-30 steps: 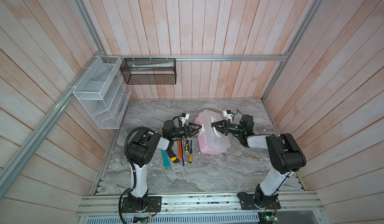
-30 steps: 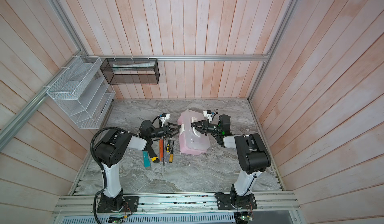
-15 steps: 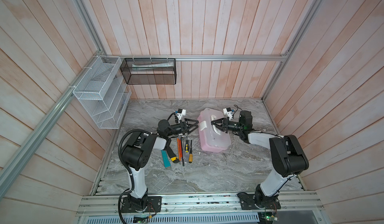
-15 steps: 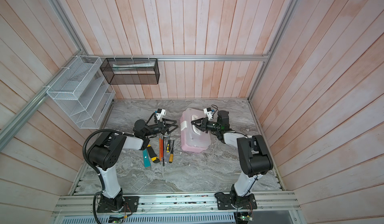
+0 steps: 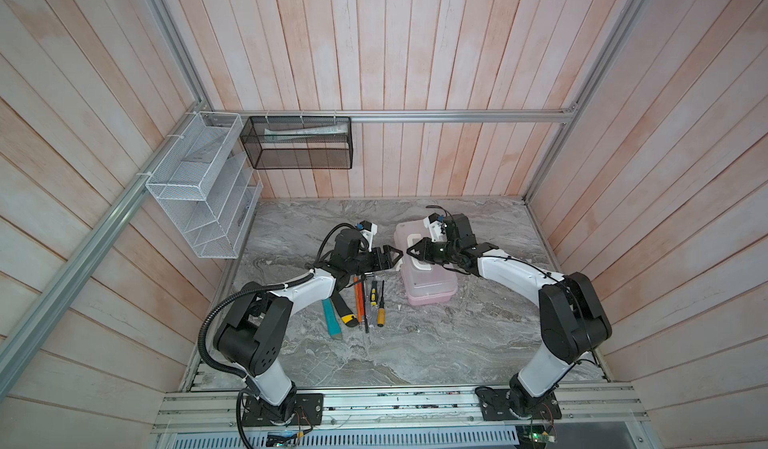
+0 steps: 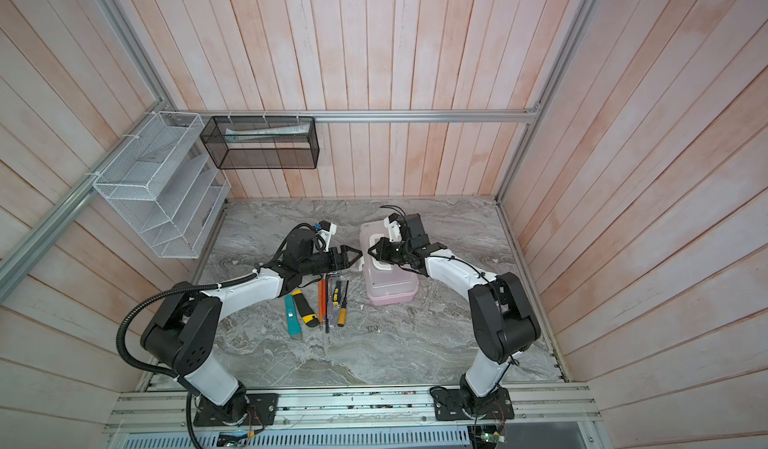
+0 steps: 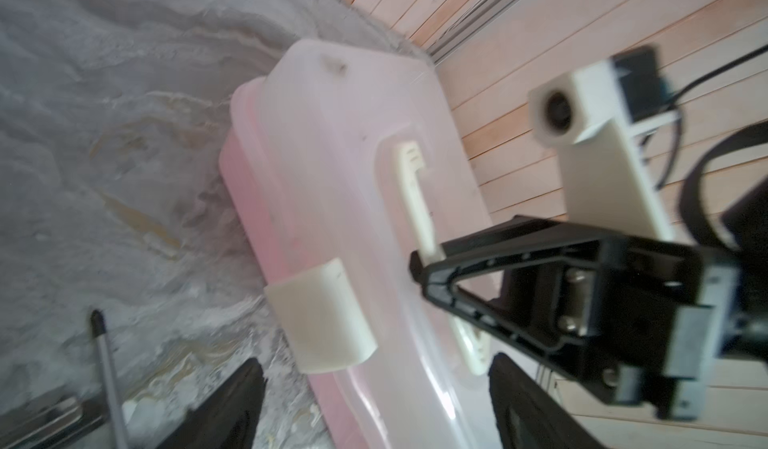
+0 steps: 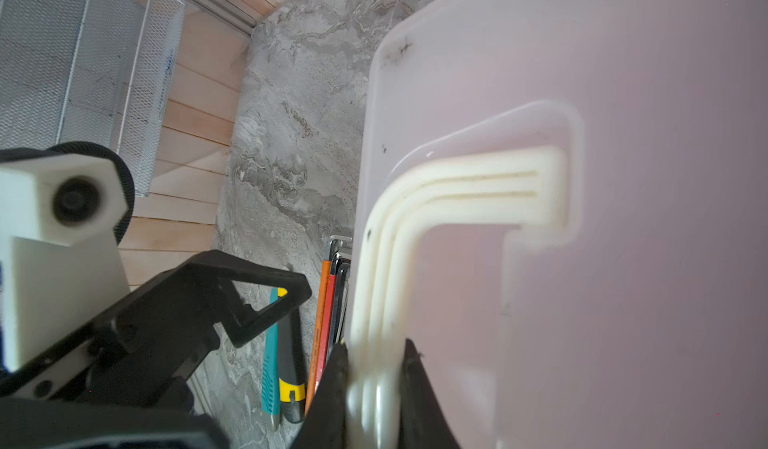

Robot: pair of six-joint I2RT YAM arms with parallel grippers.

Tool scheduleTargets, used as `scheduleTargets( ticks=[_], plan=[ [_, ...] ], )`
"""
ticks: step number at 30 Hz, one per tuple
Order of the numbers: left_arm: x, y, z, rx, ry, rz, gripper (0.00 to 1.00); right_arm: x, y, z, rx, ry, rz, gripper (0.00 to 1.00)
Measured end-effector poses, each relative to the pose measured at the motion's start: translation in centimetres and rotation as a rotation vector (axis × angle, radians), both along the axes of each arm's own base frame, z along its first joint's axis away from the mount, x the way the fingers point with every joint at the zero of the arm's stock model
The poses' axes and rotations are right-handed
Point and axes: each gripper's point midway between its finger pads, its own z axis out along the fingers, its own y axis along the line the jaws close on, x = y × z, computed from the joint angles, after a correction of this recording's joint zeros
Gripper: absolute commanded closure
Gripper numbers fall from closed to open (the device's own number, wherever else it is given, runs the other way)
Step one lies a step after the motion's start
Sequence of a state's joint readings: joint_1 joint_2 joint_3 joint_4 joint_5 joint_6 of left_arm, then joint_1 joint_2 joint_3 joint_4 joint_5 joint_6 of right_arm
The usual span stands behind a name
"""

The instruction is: Pack the tool kit

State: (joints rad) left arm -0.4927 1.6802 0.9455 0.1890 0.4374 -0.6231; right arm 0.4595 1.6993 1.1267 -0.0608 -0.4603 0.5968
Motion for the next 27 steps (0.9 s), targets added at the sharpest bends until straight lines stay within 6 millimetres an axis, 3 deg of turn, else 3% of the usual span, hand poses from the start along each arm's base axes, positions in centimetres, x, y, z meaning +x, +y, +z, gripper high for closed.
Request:
scheduleTargets(
  ticks=[4,16,20,27],
  plan=[
    [-0.3,0.8,-2.1,0.125,0.007,0.045,0.14,0.1,-0.5,-0.1,0.003,-0.004,-0.001,1.00],
    [-1.4,0.1,-6.2,0.311,0.011,0.054,0.14,0.1,-0.6,-0.1,0.025,-0.024,-0.002,1.00],
    [-1.1,0.1,-6.8,0.323,0.016,0.062,0.14,-0.1,-0.8,-0.1,0.028,-0.032,-0.004,1.00],
    [-0.5,-0.8,-5.9,0.292,-0.005,0.050,0.14,-0.2,-0.9,-0.1,0.033,-0.041,-0.005,1.00]
  ],
)
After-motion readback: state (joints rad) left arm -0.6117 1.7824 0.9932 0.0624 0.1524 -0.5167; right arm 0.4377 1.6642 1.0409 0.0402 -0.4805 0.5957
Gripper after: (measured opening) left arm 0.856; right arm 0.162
